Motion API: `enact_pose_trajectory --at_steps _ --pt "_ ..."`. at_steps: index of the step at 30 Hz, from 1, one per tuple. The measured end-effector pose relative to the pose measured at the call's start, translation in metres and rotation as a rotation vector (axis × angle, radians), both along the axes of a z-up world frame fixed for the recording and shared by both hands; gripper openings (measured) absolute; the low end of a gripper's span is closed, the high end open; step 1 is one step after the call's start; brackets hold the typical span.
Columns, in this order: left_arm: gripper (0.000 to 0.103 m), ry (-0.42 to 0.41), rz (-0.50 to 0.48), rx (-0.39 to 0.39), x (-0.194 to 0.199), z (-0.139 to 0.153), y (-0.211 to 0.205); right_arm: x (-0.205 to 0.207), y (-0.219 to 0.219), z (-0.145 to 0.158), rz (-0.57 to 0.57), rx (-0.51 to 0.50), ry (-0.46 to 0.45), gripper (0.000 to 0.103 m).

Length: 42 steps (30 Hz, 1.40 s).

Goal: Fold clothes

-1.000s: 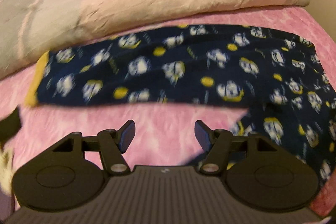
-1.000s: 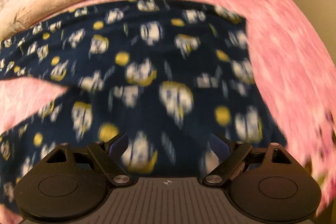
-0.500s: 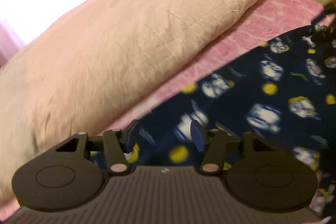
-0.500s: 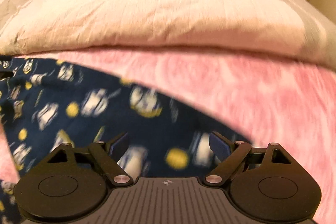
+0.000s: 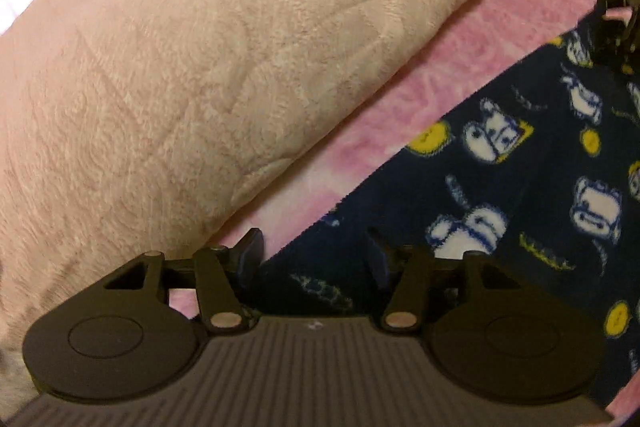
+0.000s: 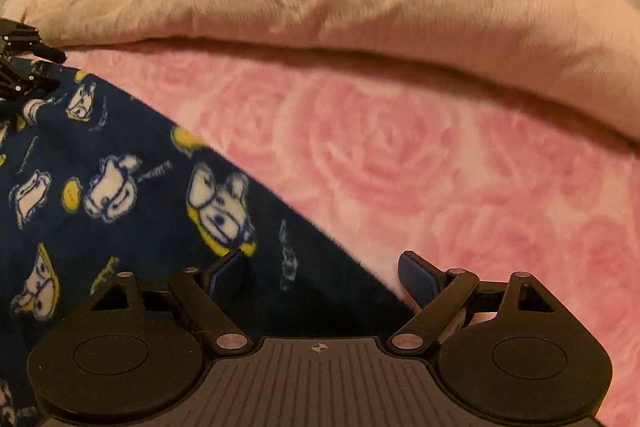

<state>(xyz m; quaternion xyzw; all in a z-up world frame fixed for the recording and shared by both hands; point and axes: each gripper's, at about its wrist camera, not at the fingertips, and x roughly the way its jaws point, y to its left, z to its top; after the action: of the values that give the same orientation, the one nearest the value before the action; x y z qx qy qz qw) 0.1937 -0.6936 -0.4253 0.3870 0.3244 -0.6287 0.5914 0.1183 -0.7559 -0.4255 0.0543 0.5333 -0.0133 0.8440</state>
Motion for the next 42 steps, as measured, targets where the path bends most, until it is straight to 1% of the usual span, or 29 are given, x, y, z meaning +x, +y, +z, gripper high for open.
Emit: enact_pose_trajectory --at_steps 1,2,3,4,5,6,7,9,12,14,15,16,18,20,22,23,26,27,28,29,30,31,32,33,36,37,38,40,42 --pt "0.042 0.026 -0.007 0.003 0.002 0.000 0.000 -0.001 -0.001 -0.002 -0.008 0.011 -0.002 0.076" --pt "0.020 0.051 -0.014 0.006 0.005 0.000 0.000 -0.003 -0.002 -0.003 -0.015 0.019 -0.005 0.071" --pt "0.005 0.062 -0.027 0.006 0.005 0.001 0.001 -0.003 -0.001 -0.001 -0.019 0.019 -0.010 0.054" --pt "0.005 0.032 -0.055 -0.003 -0.001 0.003 0.001 -0.004 0.001 0.002 -0.019 0.017 -0.015 0.032" --pt "0.004 -0.014 -0.080 -0.013 -0.009 0.006 0.002 -0.005 0.005 0.007 -0.017 0.009 -0.016 0.018" --pt "0.003 -0.046 -0.090 -0.022 -0.014 0.008 0.005 -0.005 0.008 0.011 -0.014 0.001 -0.018 0.009" --pt "0.003 -0.067 -0.082 -0.045 -0.019 0.014 0.011 -0.007 0.013 0.016 -0.010 -0.015 -0.024 0.006" --pt "0.003 -0.103 -0.061 -0.097 -0.028 0.027 0.024 -0.017 0.029 0.029 0.008 -0.094 -0.055 0.005" --pt "0.003 -0.087 0.023 -0.200 -0.035 0.057 0.059 -0.044 0.060 0.056 -0.002 -0.184 -0.130 0.005" --pt "0.003 -0.061 0.073 -0.260 -0.048 0.080 0.098 -0.066 0.089 0.076 0.000 -0.248 -0.182 0.005" --pt "0.003 -0.052 0.090 -0.276 -0.056 0.089 0.118 -0.080 0.105 0.085 0.004 -0.273 -0.201 0.005" --pt "0.003 -0.036 0.112 -0.288 -0.065 0.096 0.141 -0.096 0.121 0.091 0.004 -0.277 -0.201 0.005" --pt "0.003 0.023 0.173 -0.299 -0.082 0.109 0.187 -0.129 0.153 0.102 0.005 -0.285 -0.200 0.005" --pt "0.003 0.098 0.246 -0.284 -0.106 0.115 0.236 -0.162 0.185 0.113 0.006 -0.293 -0.199 0.005" --pt "0.003 0.115 0.270 -0.251 -0.136 0.117 0.271 -0.194 0.216 0.124 0.007 -0.301 -0.198 0.005" --pt "0.003 0.138 0.295 -0.215 -0.151 0.115 0.290 -0.209 0.232 0.126 0.000 -0.297 -0.183 0.005" --pt "0.007 0.221 0.397 -0.090 -0.188 0.093 0.330 -0.243 0.271 0.107 -0.084 -0.221 -0.037 0.006" --pt "0.007 0.247 0.424 -0.043 -0.196 0.084 0.340 -0.250 0.277 0.100 -0.132 -0.202 0.003 0.008" --pt "0.007 0.272 0.449 -0.003 -0.203 0.076 0.350 -0.257 0.283 0.094 -0.180 -0.182 0.042 0.014" --pt "0.008 0.299 0.470 0.018 -0.209 0.072 0.358 -0.264 0.289 0.087 -0.228 -0.163 0.082 0.021" --pt "0.013 0.323 0.488 0.035 -0.213 0.068 0.364 -0.271 0.295 0.080 -0.276 -0.143 0.121 0.048" --pt "0.017 0.341 0.501 0.044 -0.214 0.069 0.369 -0.277 0.300 0.076 -0.332 -0.122 0.139 0.070" --pt "0.027 0.355 0.511 0.049 -0.214 0.070 0.372 -0.283 0.298 0.080 -0.407 -0.097 0.104 0.072" --pt "0.033 0.361 0.518 0.041 -0.213 0.073 0.374 -0.289 0.295 0.084 -0.488 -0.060 0.068 0.072" --pt "0.040 0.366 0.571 0.020 -0.202 0.083 0.373 -0.310 0.272 0.093 -0.763 0.137 -0.047 0.072" --pt "0.043 0.381 0.616 0.016 -0.194 0.082 0.371 -0.317 0.263 0.094 -0.855 0.206 -0.077 0.072" --pt "0.044 0.396 0.659 0.012 -0.186 0.082 0.370 -0.324 0.255 0.094 -0.930 0.266 -0.105 0.072" --pt "0.046 0.438 0.757 0.001 -0.171 0.077 0.367 -0.336 0.240 0.093 -1.048 0.367 -0.164 0.072" --pt "0.046 0.478 0.845 -0.002 -0.157 0.069 0.365 -0.342 0.228 0.091 -1.124 0.437 -0.215 0.072"
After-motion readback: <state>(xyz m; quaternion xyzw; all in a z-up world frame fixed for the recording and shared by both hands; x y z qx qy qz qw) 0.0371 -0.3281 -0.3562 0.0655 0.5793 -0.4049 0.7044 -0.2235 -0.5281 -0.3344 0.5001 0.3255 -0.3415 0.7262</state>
